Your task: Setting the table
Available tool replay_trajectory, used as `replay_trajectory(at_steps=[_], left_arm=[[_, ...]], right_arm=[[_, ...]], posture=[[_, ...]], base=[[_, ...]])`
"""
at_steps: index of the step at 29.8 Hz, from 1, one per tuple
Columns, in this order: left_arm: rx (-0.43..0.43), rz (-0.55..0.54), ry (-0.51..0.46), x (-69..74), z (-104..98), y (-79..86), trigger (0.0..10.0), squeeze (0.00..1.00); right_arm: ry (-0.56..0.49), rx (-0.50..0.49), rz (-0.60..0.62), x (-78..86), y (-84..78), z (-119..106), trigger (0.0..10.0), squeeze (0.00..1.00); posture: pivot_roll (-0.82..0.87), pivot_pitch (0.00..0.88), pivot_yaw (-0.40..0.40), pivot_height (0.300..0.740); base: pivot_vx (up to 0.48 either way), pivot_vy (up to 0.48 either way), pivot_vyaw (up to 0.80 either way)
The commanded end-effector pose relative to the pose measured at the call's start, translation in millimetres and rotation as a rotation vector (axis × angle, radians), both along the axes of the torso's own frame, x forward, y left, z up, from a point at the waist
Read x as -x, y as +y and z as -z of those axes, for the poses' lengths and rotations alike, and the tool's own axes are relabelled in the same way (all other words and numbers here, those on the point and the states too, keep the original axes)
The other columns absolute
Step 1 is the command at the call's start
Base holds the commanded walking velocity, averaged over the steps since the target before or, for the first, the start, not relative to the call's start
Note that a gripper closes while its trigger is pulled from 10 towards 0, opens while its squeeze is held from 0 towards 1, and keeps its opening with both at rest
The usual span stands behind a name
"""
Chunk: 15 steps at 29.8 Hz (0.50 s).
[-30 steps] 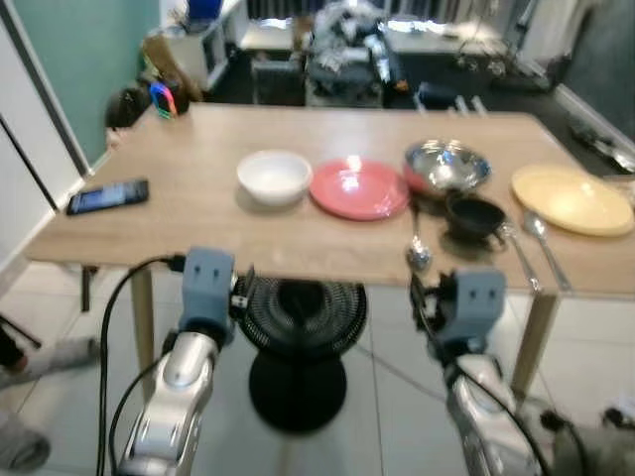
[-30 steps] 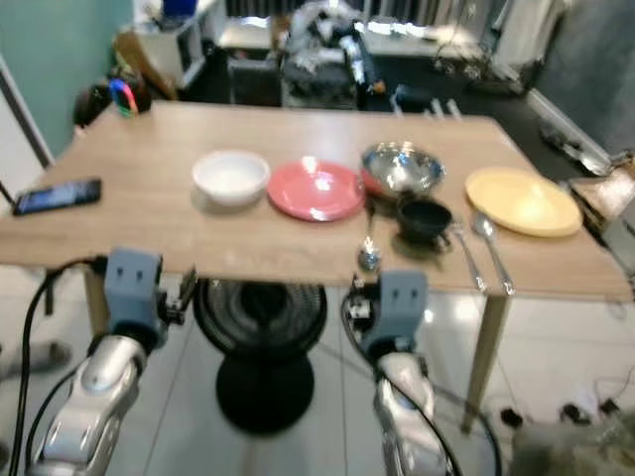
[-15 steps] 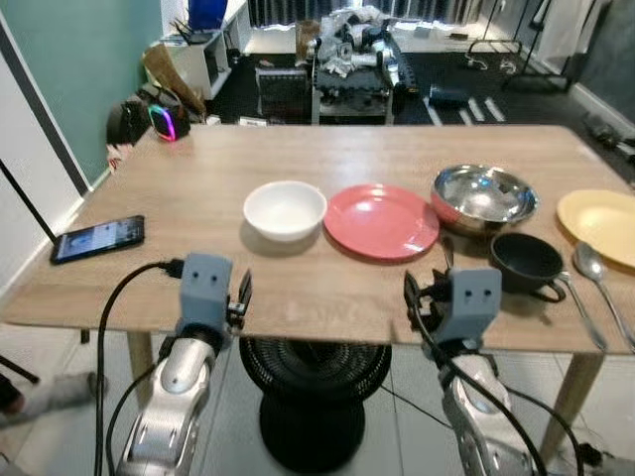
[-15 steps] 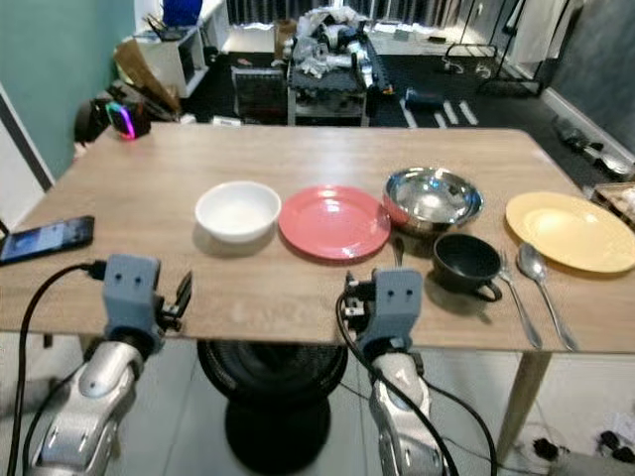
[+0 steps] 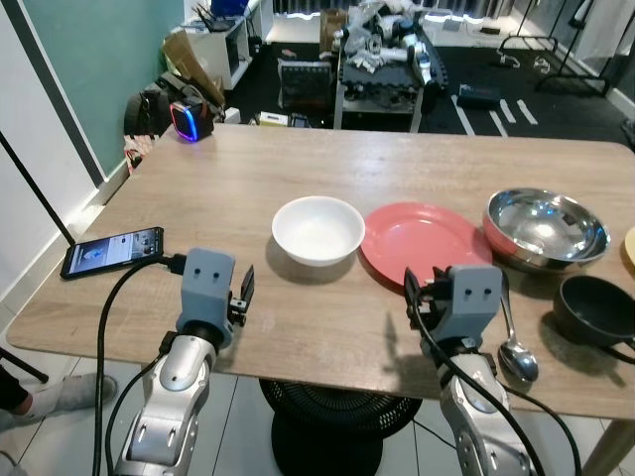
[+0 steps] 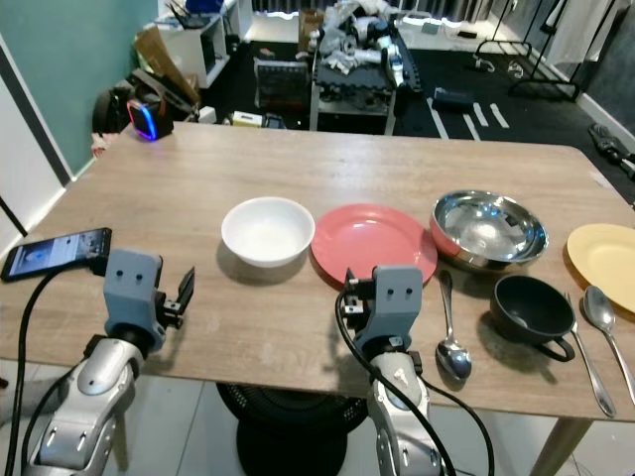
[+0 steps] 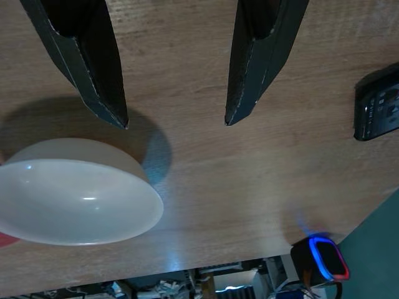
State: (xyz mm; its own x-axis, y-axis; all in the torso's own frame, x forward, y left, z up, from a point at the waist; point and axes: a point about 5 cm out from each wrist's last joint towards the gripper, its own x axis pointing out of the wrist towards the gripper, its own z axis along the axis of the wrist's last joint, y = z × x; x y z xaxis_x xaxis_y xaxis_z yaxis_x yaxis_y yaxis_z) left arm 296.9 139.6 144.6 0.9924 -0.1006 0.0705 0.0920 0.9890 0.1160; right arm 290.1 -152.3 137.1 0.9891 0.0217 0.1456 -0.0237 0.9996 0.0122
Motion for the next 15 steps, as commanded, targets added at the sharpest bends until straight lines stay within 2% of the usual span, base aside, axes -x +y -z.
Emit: replay_trajectory(at_steps=[1, 8, 15], left_arm=[[0.000, 0.004, 0.022, 2.2, 5, 1.2, 10.0, 0.00], [-0.026, 0.013, 0.029, 1.9, 4, 2.2, 10.0, 0.00], [-0.064, 0.022, 0.038, -2.5, -1, 13.7, 10.0, 0.00]], right_arm=[[0.014, 0.000, 0.009, 1.9, -1.7, 4, 10.0, 0.00], [0.014, 0.006, 0.006, 1.4, -0.6, 3, 10.0, 0.00], [0.012, 0.016, -0.003, 0.9, 3.5, 1, 10.0, 0.00]], posture=[[-0.05, 0.000, 0.085, 0.740], [-0.04, 0.000, 0.085, 0.740], [-0.02, 0.002, 0.082, 0.740]], base=[[0.000, 0.000, 0.00], [0.000, 0.000, 0.00], [0.000, 0.000, 0.00]])
